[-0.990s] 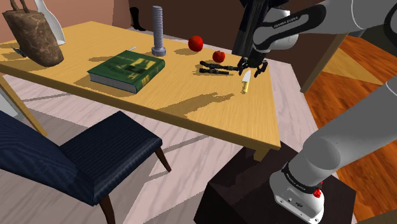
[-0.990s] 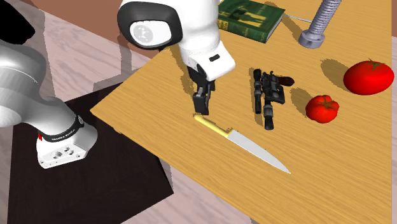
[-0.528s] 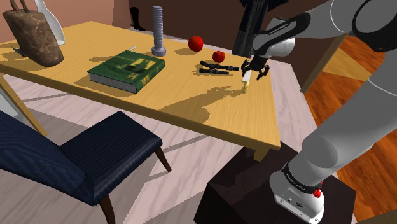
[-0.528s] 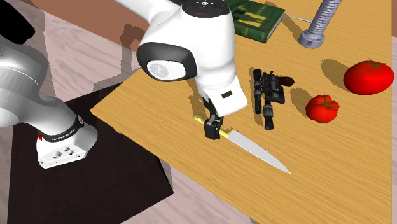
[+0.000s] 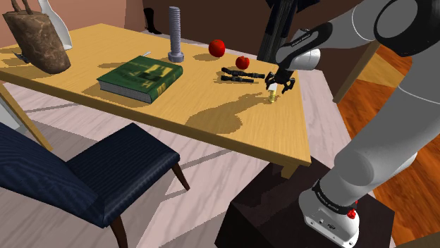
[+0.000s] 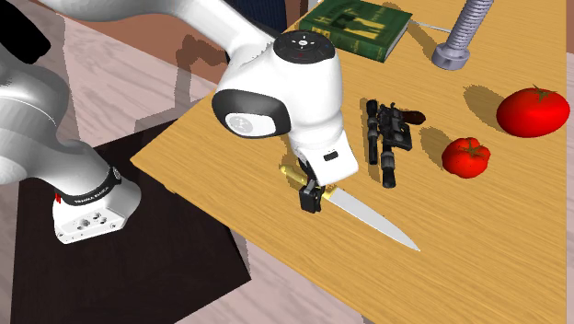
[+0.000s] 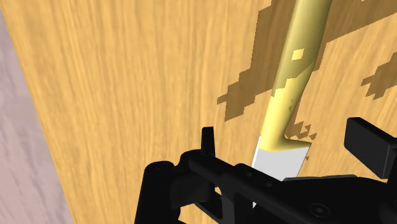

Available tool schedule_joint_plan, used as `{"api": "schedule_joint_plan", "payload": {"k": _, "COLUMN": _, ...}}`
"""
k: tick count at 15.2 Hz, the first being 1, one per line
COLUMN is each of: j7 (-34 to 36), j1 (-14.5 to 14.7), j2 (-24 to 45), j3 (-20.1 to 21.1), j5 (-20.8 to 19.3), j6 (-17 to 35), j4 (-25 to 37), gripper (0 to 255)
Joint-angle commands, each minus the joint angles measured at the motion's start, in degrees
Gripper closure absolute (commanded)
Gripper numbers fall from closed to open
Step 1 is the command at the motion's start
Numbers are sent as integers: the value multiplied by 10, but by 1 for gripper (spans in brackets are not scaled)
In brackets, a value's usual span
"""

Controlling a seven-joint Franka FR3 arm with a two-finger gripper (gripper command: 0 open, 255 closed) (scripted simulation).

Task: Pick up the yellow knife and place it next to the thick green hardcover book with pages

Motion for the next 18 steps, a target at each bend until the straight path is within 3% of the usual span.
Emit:
{"api": "schedule_joint_plan", "payload": {"k": 1, "j7": -1, "j1": 0, "j2": 1, "j3": 0, "j5": 1, "j6": 2, "j4": 0, "gripper": 0}}
{"api": "schedule_joint_plan", "payload": {"k": 6, "j7": -1, "j1": 0, "j2": 1, "j3": 0, "j5": 1, "j6": 1, "j4": 0, "gripper": 0}}
{"api": "schedule_joint_plan", "payload": {"k": 7, "j7": -1, "j1": 0, "j2": 1, "j3": 0, "j5": 1, "j6": 1, "j4": 0, "gripper": 255}}
{"api": "schedule_joint_plan", "payload": {"k": 18, "j7": 3, "j1": 1, "j2": -9, "j3": -1, "j5": -4, "j6": -13, "j4": 5, "gripper": 255}}
